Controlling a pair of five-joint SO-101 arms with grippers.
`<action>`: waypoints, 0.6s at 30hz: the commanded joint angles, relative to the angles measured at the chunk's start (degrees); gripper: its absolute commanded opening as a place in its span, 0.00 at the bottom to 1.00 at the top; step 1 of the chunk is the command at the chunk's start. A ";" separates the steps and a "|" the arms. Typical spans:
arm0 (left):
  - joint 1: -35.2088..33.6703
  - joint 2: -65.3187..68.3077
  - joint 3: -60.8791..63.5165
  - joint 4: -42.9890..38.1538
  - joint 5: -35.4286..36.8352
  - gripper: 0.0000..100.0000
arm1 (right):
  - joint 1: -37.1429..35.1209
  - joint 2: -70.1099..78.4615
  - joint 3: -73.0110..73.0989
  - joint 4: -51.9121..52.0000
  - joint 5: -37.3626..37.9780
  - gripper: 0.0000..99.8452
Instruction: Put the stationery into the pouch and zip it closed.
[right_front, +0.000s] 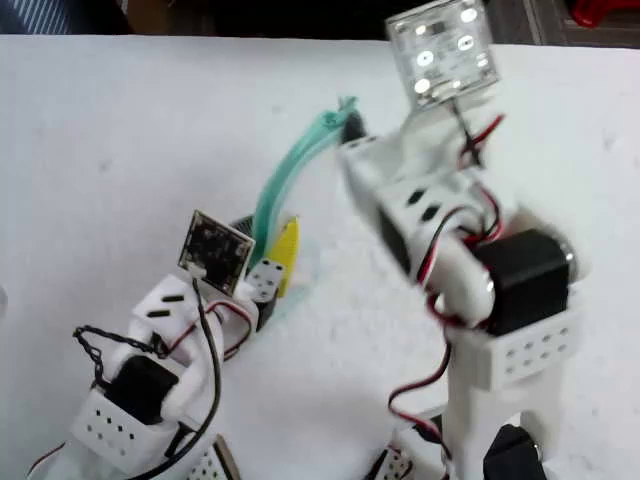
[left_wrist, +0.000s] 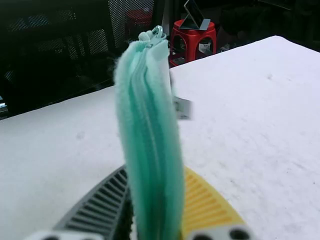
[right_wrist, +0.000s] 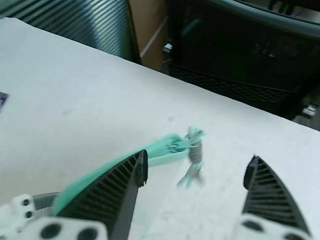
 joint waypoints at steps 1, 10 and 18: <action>-0.04 0.57 0.53 0.79 -0.62 0.02 | -5.67 -1.10 -2.29 0.31 -4.75 0.30; -0.04 0.57 0.53 0.97 -0.62 0.02 | -8.31 7.69 -2.37 0.57 -22.59 0.37; -0.04 0.57 0.79 1.23 -0.62 0.02 | -8.40 15.25 -8.62 1.80 -23.12 0.39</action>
